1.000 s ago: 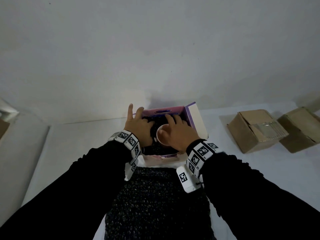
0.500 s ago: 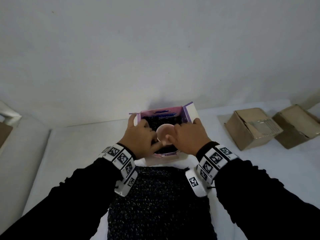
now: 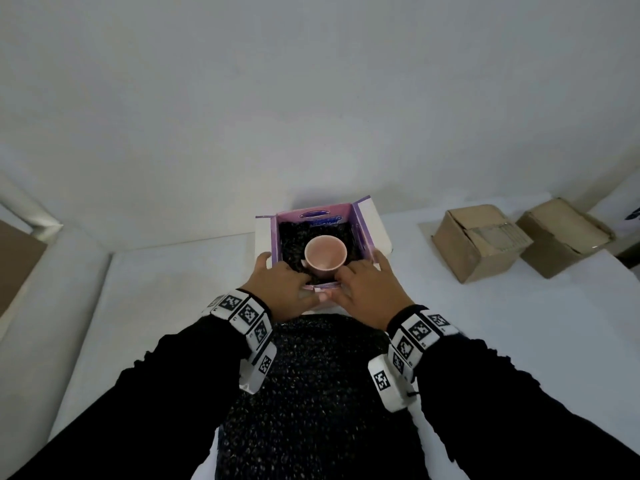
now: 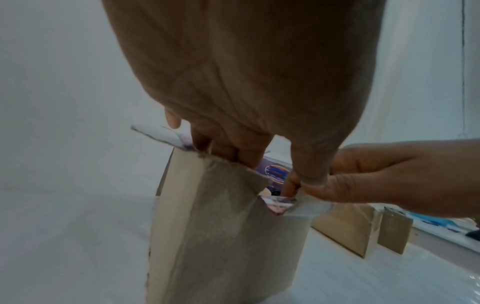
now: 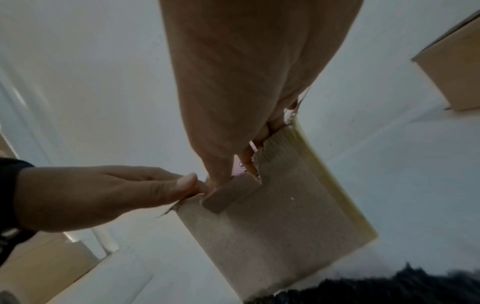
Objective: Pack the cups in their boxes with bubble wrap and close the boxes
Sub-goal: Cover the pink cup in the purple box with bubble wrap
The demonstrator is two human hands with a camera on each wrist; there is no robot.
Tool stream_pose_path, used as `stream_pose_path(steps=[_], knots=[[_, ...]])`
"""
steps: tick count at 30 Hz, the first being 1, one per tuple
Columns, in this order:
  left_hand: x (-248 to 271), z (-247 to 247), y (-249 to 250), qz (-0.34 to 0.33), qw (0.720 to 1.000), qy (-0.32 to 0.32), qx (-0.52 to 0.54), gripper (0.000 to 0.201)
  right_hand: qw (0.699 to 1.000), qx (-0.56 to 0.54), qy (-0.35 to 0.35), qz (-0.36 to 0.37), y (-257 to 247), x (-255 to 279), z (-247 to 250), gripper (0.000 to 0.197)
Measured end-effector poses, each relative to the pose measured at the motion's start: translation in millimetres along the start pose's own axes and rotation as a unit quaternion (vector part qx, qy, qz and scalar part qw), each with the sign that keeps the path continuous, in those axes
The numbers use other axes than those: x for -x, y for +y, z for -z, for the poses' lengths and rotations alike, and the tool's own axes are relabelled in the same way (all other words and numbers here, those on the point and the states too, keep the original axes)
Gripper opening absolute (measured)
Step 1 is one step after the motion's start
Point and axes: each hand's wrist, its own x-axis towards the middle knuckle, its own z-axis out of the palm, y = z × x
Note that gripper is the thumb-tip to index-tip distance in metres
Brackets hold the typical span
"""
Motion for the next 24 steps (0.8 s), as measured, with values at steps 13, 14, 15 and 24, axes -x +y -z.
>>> stream_pose_path(steps=[13,14,15,24], knots=[[65.9,-66.7,51.0,-0.085,0.956,0.238,0.145,0.035,0.956,-0.097,-0.143,-0.235,3.2,99.1,-81.7,0.078],[69.0,-69.6,51.7,-0.09,0.96,0.225,0.139,0.038,0.955,-0.097,-0.163,-0.228,2.0,101.8,-83.5,0.074],[71.7,-71.5,51.8,-0.096,0.965,0.205,0.134,0.043,0.954,-0.1,-0.179,-0.218,1.6,104.2,-82.5,0.063],[57.3,-42.5,42.6,0.011,0.993,0.064,0.099,0.085,0.924,-0.361,-0.098,-0.078,20.5,86.0,-3.2,0.037]])
